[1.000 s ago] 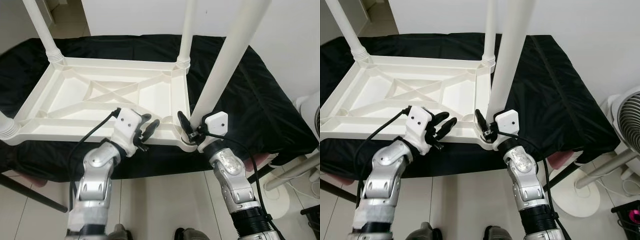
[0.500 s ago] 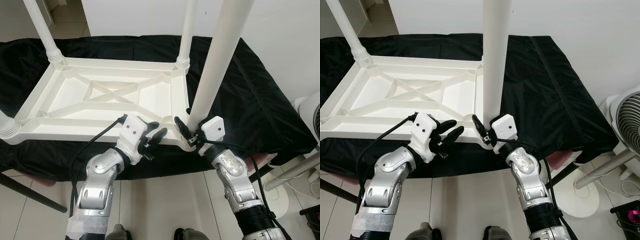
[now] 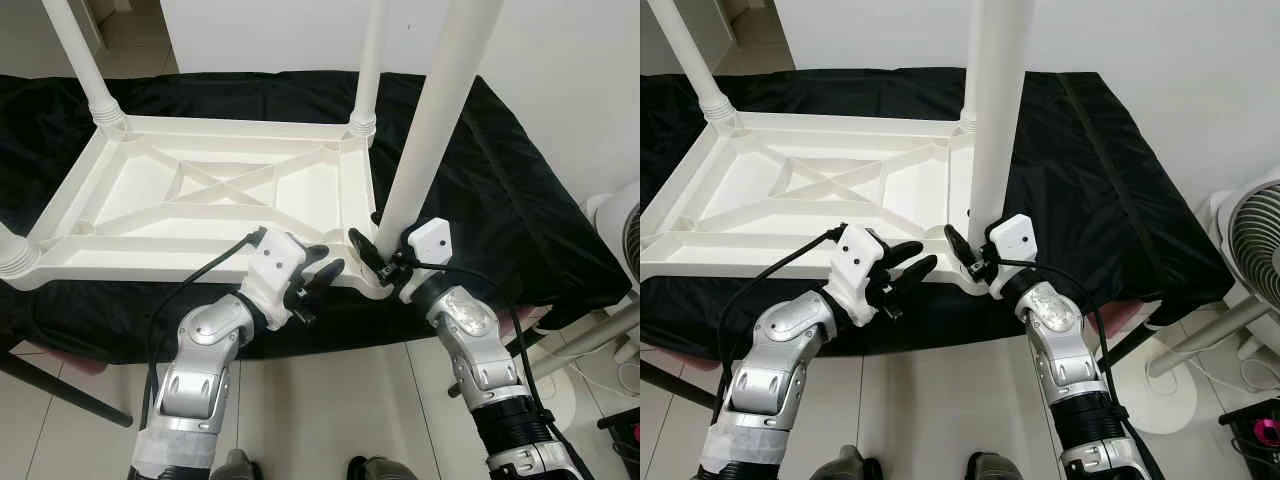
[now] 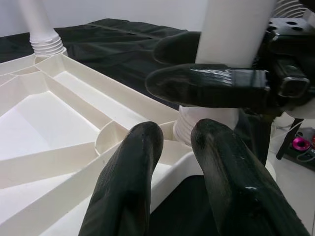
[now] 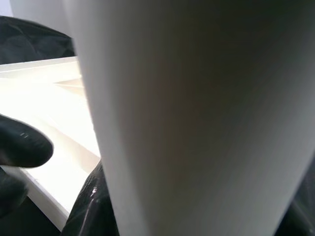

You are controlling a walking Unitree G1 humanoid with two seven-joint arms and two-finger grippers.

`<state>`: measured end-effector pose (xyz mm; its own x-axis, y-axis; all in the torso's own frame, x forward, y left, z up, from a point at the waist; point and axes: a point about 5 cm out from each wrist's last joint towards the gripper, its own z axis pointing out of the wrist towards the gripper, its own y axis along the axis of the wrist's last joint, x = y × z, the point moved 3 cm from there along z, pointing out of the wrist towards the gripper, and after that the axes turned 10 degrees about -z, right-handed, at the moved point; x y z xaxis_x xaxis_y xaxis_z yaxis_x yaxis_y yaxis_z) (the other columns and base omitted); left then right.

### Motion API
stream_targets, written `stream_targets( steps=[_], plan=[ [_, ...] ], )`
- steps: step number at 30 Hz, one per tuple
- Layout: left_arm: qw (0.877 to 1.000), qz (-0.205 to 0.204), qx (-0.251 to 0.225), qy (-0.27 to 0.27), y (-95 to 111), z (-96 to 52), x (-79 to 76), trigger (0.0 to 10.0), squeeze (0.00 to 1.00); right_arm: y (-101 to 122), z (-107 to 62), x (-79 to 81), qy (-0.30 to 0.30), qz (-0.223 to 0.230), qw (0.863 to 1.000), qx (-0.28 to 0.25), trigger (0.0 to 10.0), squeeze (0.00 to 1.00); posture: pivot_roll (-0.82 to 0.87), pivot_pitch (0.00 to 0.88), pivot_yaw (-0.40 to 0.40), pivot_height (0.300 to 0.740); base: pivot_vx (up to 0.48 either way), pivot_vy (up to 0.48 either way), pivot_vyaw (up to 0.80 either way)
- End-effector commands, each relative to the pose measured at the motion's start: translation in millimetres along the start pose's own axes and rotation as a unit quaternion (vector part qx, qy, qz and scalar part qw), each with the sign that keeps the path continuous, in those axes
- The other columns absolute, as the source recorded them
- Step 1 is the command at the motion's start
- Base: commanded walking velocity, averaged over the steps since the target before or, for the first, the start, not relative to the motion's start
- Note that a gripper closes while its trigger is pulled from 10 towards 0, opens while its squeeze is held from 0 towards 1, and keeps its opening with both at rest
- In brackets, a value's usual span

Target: Building children table

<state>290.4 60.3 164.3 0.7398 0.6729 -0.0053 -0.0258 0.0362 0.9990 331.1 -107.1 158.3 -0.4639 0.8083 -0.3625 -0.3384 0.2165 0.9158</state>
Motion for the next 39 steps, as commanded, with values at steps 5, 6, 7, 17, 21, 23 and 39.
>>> stream_targets(
  steps=[5, 6, 7, 17, 21, 23, 39],
  plan=[
    [1.000, -0.003, -0.007, 0.030, 3, -0.3, 3.5, 10.0, 0.00, -39, -7.7, -4.0, -0.035, 0.069, 0.992, 0.099, 10.0, 0.00, -0.03, 0.104, 0.016, 0.740, 0.000, 0.000, 0.00],
    [1.000, -0.003, -0.007, 0.030, 3, -0.3, 3.5, 10.0, 0.00, -39, -7.7, -4.0, -0.035, 0.069, 0.992, 0.099, 10.0, 0.00, -0.03, 0.104, 0.016, 0.740, 0.000, 0.000, 0.00],
    [1.000, -0.003, -0.007, 0.030, 3, -0.3, 3.5, 10.0, 0.00, -39, -7.7, -4.0, -0.035, 0.069, 0.992, 0.099, 10.0, 0.00, -0.03, 0.104, 0.016, 0.740, 0.000, 0.000, 0.00],
    [1.000, -0.004, -0.008, 0.029, 4, -0.6, 3.2, 10.0, 0.00, -41, -2.3, -5.7, -0.062, 0.134, 0.983, 0.111, 10.0, 0.00, -0.03, 0.109, 0.014, 0.740, 0.000, 0.000, 0.00],
    [1.000, -0.004, -0.008, 0.030, 4, -0.5, 3.1, 10.0, 0.00, -41, -1.6, -6.4, -0.064, 0.145, 0.981, 0.109, 10.0, 0.00, -0.03, 0.109, 0.012, 0.740, 0.000, 0.000, 0.00],
    [1.000, -0.005, -0.009, 0.029, 5, -0.5, 2.9, 10.0, 0.00, -41, -1.0, -7.2, -0.066, 0.153, 0.980, 0.108, 10.0, 0.00, -0.03, 0.109, 0.012, 0.740, 0.000, 0.000, 0.00],
    [0.999, -0.008, -0.014, 0.036, 7, -0.2, 4.8, 10.0, 0.00, -34, -0.3, 0.3, -0.049, 0.076, 0.992, 0.083, 10.0, 0.00, -0.03, 0.101, 0.003, 0.740, 0.000, 0.000, 0.00]
  ],
)
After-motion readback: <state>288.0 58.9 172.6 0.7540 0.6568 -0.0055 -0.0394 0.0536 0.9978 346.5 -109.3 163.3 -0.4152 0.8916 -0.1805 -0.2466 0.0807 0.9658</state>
